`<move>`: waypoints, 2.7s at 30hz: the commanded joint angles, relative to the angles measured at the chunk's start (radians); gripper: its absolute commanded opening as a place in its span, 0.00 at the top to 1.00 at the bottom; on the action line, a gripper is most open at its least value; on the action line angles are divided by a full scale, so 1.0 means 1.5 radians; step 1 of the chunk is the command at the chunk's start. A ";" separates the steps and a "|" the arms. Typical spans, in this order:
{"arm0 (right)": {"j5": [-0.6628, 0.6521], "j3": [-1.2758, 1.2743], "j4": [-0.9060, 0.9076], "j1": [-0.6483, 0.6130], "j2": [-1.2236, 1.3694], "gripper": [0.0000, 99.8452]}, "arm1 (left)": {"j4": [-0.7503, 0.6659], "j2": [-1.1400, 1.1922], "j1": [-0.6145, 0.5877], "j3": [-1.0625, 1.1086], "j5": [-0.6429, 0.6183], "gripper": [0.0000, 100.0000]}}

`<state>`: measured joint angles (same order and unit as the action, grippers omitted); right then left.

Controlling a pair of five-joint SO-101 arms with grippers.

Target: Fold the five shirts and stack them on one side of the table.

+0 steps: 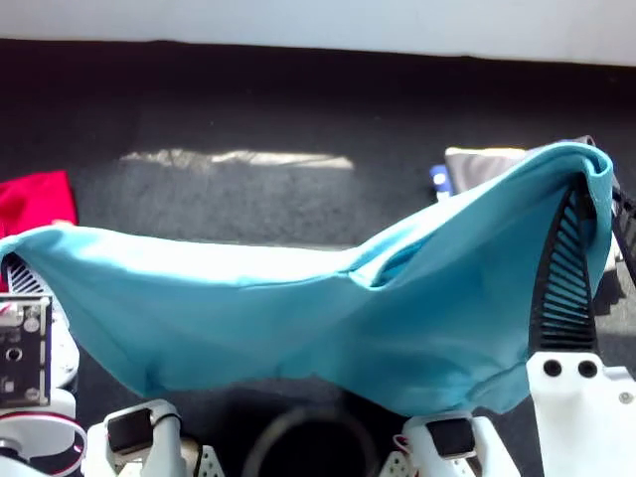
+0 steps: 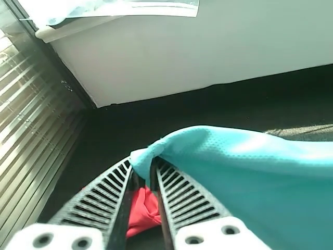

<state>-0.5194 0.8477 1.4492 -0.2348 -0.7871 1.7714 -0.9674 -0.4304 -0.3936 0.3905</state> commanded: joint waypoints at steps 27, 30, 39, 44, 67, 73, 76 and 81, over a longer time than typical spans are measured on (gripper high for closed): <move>0.004 -0.199 -0.440 -0.002 0.523 0.99 | -0.242 0.622 0.022 -0.114 0.000 0.99; 0.004 -0.199 -0.460 -0.002 0.531 0.99 | -0.196 0.695 0.031 -0.244 0.000 0.99; 0.004 -0.221 -0.461 0.005 0.551 0.99 | -0.106 0.910 0.063 -0.446 0.027 0.99; 0.004 -0.230 -0.462 0.007 0.621 0.99 | -0.118 1.000 0.098 -0.446 0.027 0.99; 0.007 -0.236 -0.409 0.016 0.760 0.99 | -0.160 1.198 0.113 -0.445 0.026 0.99; 0.008 -0.231 -0.403 0.016 0.786 0.99 | -0.176 1.216 0.113 -0.443 0.027 0.99; 0.008 -0.234 -0.403 0.016 0.787 0.99 | -0.175 1.217 0.113 -0.442 0.027 0.99; 0.008 -0.231 -0.404 0.016 0.788 0.99 | -0.177 1.216 0.113 -0.444 0.027 0.99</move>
<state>-0.5163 0.4887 0.8431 -0.2225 0.4051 1.5182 0.8661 -0.2539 -1.0257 0.4227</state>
